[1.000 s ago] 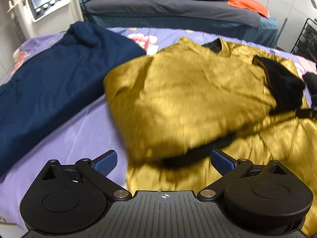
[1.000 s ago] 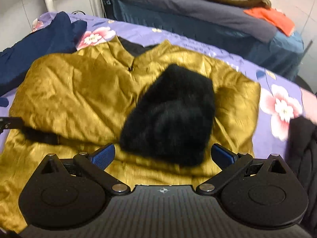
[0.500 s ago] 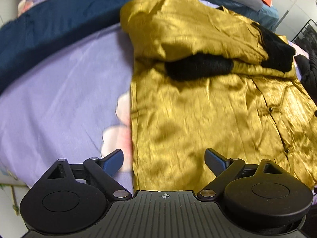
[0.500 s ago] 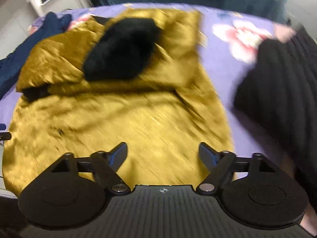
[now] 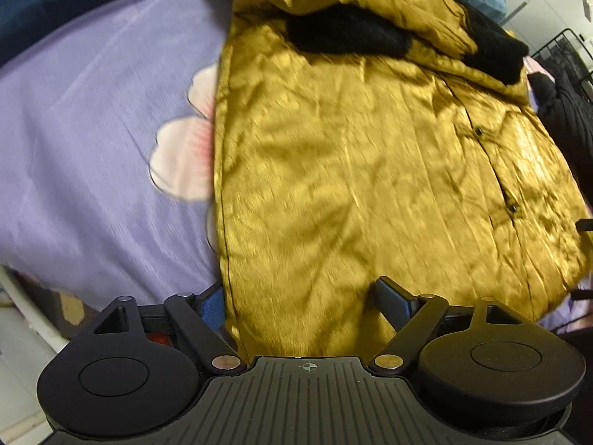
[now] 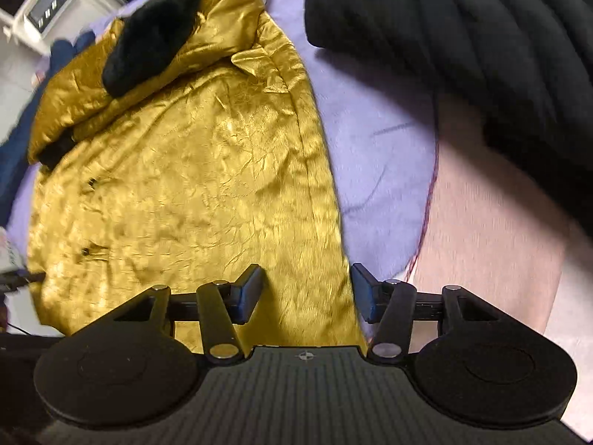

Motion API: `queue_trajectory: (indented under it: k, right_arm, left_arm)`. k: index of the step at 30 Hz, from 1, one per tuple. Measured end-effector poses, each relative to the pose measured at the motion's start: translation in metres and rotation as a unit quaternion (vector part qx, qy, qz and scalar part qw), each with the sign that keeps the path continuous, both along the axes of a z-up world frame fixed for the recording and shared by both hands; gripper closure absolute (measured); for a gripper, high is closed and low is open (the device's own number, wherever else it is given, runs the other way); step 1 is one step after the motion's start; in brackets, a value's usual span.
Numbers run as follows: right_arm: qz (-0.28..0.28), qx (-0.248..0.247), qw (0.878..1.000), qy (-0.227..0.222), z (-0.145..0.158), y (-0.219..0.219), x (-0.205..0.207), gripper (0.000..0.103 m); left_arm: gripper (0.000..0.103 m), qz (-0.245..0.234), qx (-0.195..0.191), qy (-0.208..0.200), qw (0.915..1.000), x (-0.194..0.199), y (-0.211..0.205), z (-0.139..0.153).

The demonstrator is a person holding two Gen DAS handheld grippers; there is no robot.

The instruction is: Fold large clothes

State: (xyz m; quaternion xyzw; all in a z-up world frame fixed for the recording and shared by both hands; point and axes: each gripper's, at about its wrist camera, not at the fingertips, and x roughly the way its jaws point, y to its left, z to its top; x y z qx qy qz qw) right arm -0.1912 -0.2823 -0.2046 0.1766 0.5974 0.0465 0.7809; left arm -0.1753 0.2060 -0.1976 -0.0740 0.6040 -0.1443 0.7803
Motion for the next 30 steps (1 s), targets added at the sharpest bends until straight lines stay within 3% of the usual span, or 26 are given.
queue_trajectory:
  k: [1,6,10,12,20,25,30]
  right_arm:
    - [-0.003,0.011,1.000,0.003,-0.001,-0.002,-0.002,0.053]
    - [0.018,0.035,0.999,0.017,0.002,-0.001,-0.005,0.061]
    - [0.037,0.037,0.998,0.036,0.000,0.001,-0.005,0.061]
    - [0.038,0.041,0.997,0.046,-0.004,0.000,-0.005,0.061]
    - [0.025,0.060,0.997,0.049,-0.002,-0.003,-0.006,0.086]
    - [0.007,0.098,0.994,0.037,0.012,-0.002,-0.004,0.092]
    - [0.014,0.135,0.991,0.004,0.040,0.006,0.013,0.093]
  left_arm:
    - [0.000,0.001,-0.002,0.003,1.0000,-0.003,-0.001,0.000]
    - [0.000,0.007,-0.018,0.029,0.9994,-0.014,0.007,-0.003]
    - [0.000,0.005,-0.024,0.048,0.9986,-0.014,0.007,-0.011]
    - [0.006,0.002,-0.020,0.050,0.9986,-0.012,0.005,-0.011]
    - [0.038,-0.024,-0.028,0.058,0.9977,-0.006,0.001,-0.002]
    - [0.046,-0.046,-0.027,0.041,0.9977,0.002,-0.003,0.020]
    - [0.048,-0.013,-0.054,-0.011,0.9984,0.027,0.007,0.060]
